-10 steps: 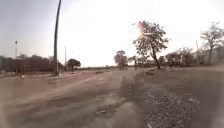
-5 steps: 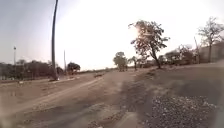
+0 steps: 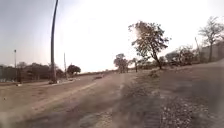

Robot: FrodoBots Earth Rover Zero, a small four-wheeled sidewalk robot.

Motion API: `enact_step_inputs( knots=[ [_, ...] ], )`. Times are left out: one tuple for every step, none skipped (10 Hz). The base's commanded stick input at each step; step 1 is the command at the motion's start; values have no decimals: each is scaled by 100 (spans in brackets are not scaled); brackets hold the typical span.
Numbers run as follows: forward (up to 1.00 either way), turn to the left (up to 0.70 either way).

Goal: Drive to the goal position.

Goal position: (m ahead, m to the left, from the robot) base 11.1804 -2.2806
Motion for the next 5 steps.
enact_step_inputs(
  knots=[
    [70,0],
    [70,0],
    [70,0],
    [70,0],
    [70,0]
  ],
)
